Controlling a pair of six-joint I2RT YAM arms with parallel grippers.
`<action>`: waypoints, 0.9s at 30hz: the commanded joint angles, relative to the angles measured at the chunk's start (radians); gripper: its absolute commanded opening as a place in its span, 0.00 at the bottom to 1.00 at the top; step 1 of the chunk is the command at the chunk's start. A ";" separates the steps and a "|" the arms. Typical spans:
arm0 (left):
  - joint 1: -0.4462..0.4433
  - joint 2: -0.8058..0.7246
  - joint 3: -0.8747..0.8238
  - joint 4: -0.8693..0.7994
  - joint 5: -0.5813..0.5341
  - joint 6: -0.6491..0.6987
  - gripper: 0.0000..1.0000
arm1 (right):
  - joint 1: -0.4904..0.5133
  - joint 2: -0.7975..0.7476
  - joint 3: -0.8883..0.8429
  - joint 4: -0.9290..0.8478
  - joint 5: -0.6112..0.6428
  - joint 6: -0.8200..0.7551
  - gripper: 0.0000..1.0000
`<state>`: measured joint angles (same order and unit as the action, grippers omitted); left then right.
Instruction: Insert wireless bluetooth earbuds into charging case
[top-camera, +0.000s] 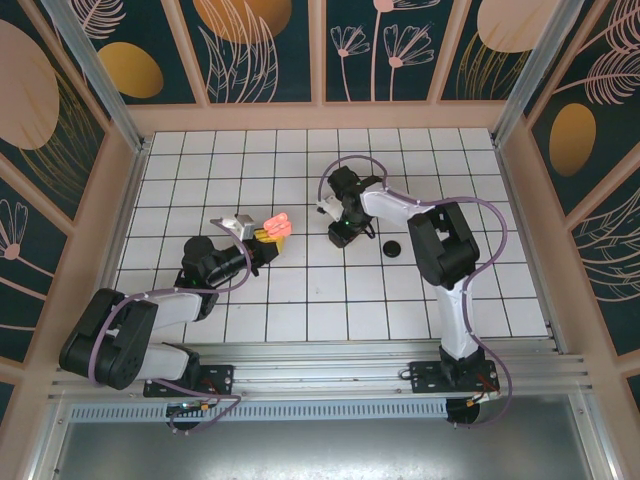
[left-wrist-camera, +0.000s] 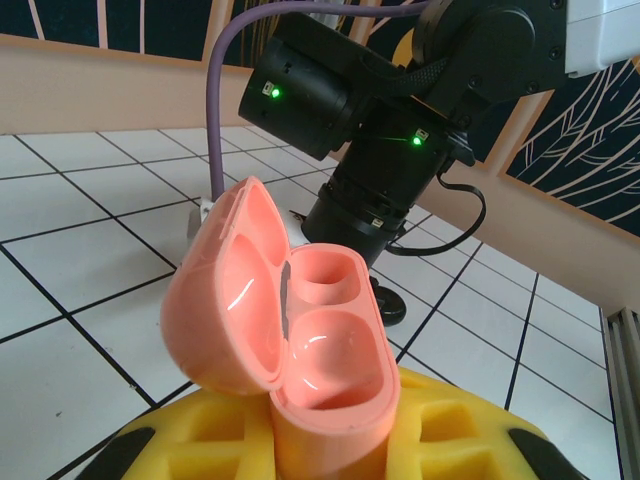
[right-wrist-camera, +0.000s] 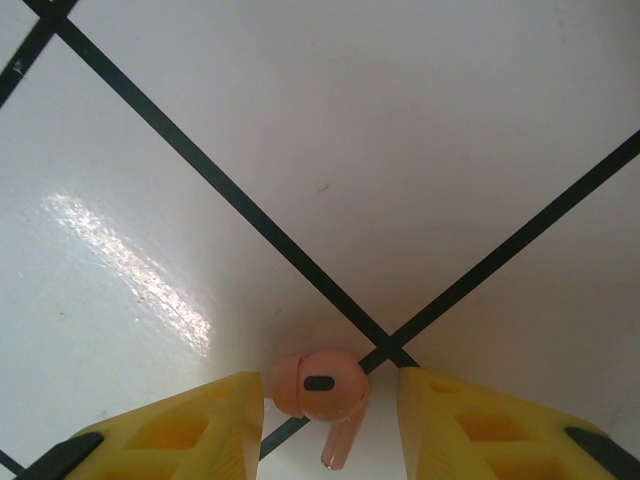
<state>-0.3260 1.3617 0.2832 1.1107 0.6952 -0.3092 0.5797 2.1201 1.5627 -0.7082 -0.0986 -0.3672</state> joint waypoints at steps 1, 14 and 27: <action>0.007 -0.018 0.004 0.013 0.013 -0.004 0.14 | 0.009 0.021 0.022 -0.018 0.020 -0.010 0.40; 0.007 -0.023 0.010 0.001 0.016 -0.003 0.14 | 0.009 0.023 0.014 0.024 0.005 -0.010 0.35; 0.007 -0.026 0.017 -0.027 0.020 0.013 0.14 | 0.009 -0.005 -0.004 0.060 -0.017 0.002 0.28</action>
<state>-0.3260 1.3506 0.2832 1.0874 0.6975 -0.3084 0.5808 2.1242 1.5627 -0.6773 -0.1028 -0.3672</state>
